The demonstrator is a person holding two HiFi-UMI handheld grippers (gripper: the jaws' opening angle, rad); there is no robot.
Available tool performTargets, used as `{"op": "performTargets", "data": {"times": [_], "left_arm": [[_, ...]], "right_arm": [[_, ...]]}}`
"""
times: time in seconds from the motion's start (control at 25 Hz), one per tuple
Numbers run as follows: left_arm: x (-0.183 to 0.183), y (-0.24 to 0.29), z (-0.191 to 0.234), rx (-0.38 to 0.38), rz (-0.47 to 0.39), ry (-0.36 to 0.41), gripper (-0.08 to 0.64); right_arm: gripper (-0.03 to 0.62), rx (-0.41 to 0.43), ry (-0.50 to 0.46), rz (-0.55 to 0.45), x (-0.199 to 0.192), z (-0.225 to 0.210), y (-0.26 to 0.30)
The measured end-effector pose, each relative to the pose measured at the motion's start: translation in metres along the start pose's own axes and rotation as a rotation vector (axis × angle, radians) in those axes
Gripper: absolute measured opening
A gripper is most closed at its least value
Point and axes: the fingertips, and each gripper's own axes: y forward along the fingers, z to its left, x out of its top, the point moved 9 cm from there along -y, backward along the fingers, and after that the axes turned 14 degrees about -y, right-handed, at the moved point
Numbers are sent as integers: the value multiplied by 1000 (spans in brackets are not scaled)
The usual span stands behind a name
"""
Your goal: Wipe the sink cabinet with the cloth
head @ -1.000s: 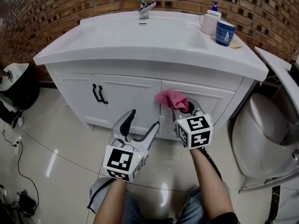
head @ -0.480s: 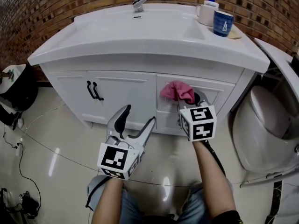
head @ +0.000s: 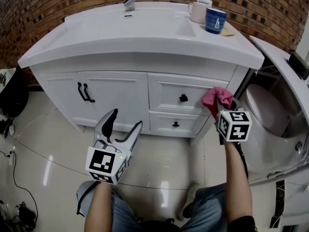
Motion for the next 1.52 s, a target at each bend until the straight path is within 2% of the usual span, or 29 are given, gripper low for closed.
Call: {"op": "performTargets", "data": {"times": [0.12,0.24,0.36,0.48,0.6,0.76,0.84,0.96,1.16,1.32,1.52], "left_arm": [[0,2,-4,-10,-5,-7,341],[2,2,-8,-18,-8,-6,341],[4,1,-6,-16,-13,-10,341],[5,1,-6,-12,-20,-27,341],[8,1,-11,-7,-34,-39,341],[11,0,-9,1,-42,-43,341],[10,-1,-4,6,-43,-47,341],[11,-4,0,14,-58,-59,341],[11,4,-2,-8,-57,-65,341],[10,9,-9,-28,-51,-65,341],[11,13,-16,-47,-59,-69,341]], "right_arm": [[48,-40,-33,29,-3,-5,-4],[46,-12,-6,-6,6,6,-5],[44,128,26,-92,32,50,4],[44,252,-23,-134,58,105,20],[44,337,-67,-135,74,148,40],[44,426,-55,-91,87,188,60],[44,410,-73,-64,88,195,66],[44,353,-95,-28,79,180,67],[44,258,-119,39,54,121,48],[44,219,-95,60,31,76,27],[43,50,-125,167,-2,17,8]]}}
